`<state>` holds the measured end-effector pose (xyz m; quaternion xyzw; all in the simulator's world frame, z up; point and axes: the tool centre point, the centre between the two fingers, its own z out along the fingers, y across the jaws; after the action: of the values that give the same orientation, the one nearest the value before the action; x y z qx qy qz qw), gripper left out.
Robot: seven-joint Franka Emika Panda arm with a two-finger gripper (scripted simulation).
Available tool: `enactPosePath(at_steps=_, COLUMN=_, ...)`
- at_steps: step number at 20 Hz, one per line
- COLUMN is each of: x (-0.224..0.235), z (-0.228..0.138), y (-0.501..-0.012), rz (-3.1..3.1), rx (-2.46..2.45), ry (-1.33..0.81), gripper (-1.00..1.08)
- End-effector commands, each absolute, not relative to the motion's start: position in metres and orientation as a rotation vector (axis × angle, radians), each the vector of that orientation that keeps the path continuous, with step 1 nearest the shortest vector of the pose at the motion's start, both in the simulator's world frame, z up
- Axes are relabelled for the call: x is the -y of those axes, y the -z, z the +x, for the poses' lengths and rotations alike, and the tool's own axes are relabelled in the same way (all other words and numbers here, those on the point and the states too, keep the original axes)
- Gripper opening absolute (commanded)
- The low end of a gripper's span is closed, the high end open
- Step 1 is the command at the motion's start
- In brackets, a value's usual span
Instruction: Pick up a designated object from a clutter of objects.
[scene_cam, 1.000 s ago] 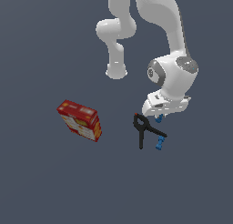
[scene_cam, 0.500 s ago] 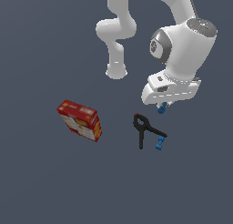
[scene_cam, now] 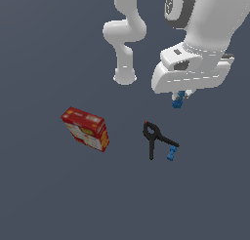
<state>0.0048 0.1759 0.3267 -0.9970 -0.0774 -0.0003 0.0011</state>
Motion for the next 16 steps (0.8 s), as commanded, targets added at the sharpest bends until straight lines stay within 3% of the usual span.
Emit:
enactPosePath(at_steps=1, x=-0.171, z=0.009, y=-0.350, rz=-3.130, rx=0.243, ry=-0.001, gripper=-1.00)
enactPosePath(at_steps=16, x=-0.158, z=0.026, y=-0.417, rz=-3.132, rx=0.241, ry=0.000, gripper=-1.00)
